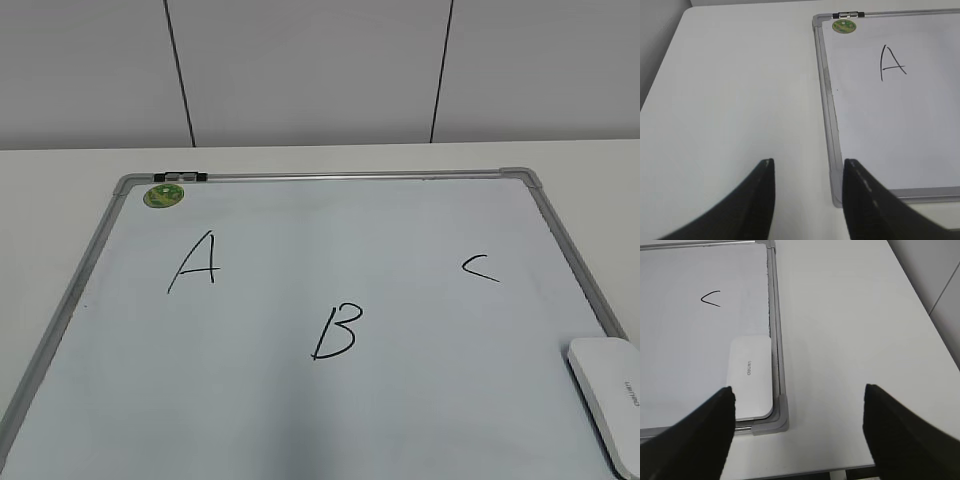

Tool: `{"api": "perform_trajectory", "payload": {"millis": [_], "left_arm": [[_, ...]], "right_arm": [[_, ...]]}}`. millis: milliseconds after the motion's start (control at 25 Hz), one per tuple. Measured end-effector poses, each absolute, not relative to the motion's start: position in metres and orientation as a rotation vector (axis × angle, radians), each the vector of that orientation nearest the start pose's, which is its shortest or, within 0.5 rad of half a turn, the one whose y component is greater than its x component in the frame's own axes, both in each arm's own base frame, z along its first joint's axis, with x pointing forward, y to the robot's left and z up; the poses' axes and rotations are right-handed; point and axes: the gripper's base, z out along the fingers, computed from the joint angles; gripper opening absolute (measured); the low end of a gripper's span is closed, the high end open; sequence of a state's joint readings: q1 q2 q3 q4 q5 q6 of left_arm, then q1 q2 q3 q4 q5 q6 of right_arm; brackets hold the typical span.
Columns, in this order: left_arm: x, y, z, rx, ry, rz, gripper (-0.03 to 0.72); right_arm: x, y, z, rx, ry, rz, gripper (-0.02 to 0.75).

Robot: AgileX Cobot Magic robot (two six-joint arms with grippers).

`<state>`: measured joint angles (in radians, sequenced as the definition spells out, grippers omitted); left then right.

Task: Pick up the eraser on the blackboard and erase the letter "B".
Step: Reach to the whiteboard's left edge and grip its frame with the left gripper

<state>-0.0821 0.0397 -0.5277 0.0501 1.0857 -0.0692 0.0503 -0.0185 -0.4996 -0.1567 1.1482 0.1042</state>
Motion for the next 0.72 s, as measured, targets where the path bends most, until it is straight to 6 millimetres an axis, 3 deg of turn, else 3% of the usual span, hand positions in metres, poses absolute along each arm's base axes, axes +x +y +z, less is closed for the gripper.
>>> {"api": "perform_trajectory", "payload": {"millis": [160, 320, 720], "left_arm": [[0.015, 0.003, 0.303, 0.014, 2.106, -0.026, 0.305], [0.046, 0.001, 0.314, 0.021, 2.219, -0.009, 0.295], [0.148, -0.007, 0.324, 0.038, 2.515, 0.021, 0.293]], "right_arm": [[-0.011, -0.014, 0.271, 0.074, 2.103, -0.097, 0.589], [-0.011, -0.014, 0.271, 0.074, 2.103, -0.097, 0.589], [-0.011, -0.014, 0.271, 0.074, 2.103, -0.097, 0.589]]}}
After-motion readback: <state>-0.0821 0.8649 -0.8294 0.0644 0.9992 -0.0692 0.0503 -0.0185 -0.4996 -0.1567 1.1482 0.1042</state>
